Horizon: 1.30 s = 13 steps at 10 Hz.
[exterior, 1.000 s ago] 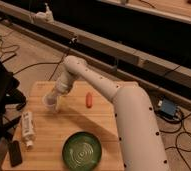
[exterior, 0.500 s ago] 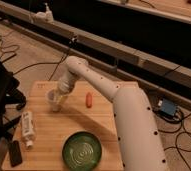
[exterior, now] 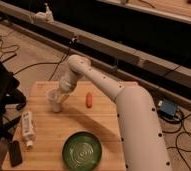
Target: Place the ceramic cup in the ceramic bowl
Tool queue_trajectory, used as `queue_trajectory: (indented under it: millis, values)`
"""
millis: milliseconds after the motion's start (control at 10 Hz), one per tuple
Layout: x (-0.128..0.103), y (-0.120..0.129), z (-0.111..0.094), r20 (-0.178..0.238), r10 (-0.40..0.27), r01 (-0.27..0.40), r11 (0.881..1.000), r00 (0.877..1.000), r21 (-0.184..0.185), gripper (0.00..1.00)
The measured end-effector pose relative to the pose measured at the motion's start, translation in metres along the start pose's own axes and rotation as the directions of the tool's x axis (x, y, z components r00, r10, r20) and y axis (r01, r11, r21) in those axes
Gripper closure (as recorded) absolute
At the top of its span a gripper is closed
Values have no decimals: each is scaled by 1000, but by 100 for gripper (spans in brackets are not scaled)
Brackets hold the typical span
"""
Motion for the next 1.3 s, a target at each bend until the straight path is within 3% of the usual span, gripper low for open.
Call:
queue_trajectory:
  millis: [400,600,700,1000,1300]
  values:
    - [-22,17,-57,21,-49,47,997,999,59,100]
    - [-30,42,-100,-15,-86,87,992,996,88,100]
    - [-32,49,-109,-24,-93,95,991,995,92,100]
    - [-36,104,-148,-49,-105,110,987,993,118,100]
    - [-29,153,-164,-32,-70,74,986,997,151,100]
